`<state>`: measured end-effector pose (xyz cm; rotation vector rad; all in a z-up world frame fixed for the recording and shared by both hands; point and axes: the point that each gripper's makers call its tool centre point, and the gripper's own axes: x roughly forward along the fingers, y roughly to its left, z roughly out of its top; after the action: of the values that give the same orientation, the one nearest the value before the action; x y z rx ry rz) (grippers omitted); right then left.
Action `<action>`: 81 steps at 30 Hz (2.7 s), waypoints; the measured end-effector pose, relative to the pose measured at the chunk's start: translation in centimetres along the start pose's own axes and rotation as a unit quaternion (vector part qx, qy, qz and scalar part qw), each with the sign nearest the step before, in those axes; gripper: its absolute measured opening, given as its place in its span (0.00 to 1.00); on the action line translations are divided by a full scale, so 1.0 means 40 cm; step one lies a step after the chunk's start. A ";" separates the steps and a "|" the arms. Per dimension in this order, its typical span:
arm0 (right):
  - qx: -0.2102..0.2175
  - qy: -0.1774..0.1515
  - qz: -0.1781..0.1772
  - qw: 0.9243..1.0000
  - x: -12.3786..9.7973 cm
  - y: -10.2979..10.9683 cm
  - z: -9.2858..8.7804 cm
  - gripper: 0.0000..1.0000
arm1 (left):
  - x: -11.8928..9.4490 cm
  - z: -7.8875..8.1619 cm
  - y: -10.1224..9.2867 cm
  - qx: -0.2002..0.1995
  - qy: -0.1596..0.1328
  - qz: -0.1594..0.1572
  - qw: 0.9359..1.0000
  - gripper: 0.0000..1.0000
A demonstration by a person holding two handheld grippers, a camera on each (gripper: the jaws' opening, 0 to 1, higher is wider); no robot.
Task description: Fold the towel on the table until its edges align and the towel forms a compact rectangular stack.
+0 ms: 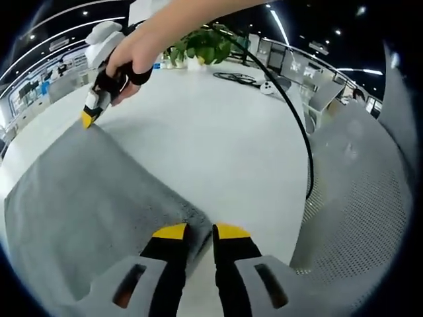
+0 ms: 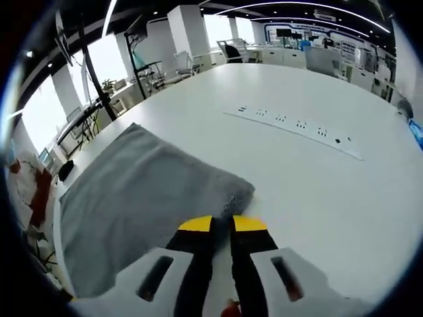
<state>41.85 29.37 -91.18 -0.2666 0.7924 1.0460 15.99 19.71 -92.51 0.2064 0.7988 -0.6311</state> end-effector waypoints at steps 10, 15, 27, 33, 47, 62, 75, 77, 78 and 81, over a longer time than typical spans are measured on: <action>0.008 0.002 0.000 1.000 -0.005 0.003 -0.009 0.01 | 0.001 0.002 0.011 -0.007 0.000 0.009 1.000 0.06; 0.010 0.002 -0.005 1.000 -0.018 -0.011 -0.014 0.01 | 0.012 0.016 0.001 -0.011 -0.001 0.002 1.000 0.05; 0.032 -0.004 -0.025 0.999 -0.094 -0.104 -0.048 0.00 | 0.077 0.090 -0.075 0.005 -0.012 -0.050 0.999 0.05; 0.045 -0.004 -0.046 0.998 -0.145 -0.170 -0.082 0.00 | 0.121 0.141 -0.124 0.021 -0.019 -0.077 0.997 0.05; 0.066 -0.004 -0.091 0.994 -0.263 -0.306 -0.166 0.00 | 0.199 0.242 -0.234 0.071 -0.035 -0.132 0.988 0.05; 0.084 -0.017 -0.097 0.992 -0.283 -0.335 -0.172 0.10 | 0.198 0.256 -0.261 0.091 -0.038 -0.131 0.986 0.19; 0.113 -0.018 -0.087 0.990 -0.276 -0.320 -0.184 0.12 | 0.218 0.246 -0.288 0.111 -0.020 -0.125 0.986 0.18; 0.123 -0.026 -0.085 0.988 -0.276 -0.322 -0.181 0.08 | 0.220 0.243 -0.284 0.105 -0.019 -0.125 0.986 0.16; 0.124 -0.028 -0.087 0.988 -0.275 -0.324 -0.180 0.08 | 0.220 0.242 -0.280 0.102 -0.019 -0.123 0.987 0.15; 0.130 -0.031 -0.082 0.988 -0.271 -0.321 -0.180 0.03 | 0.219 0.240 -0.268 0.092 -0.021 -0.119 0.988 0.11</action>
<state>46.68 11.74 -90.78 -0.0751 0.8261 0.7834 19.99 3.37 -91.58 0.2670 0.7304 -0.9327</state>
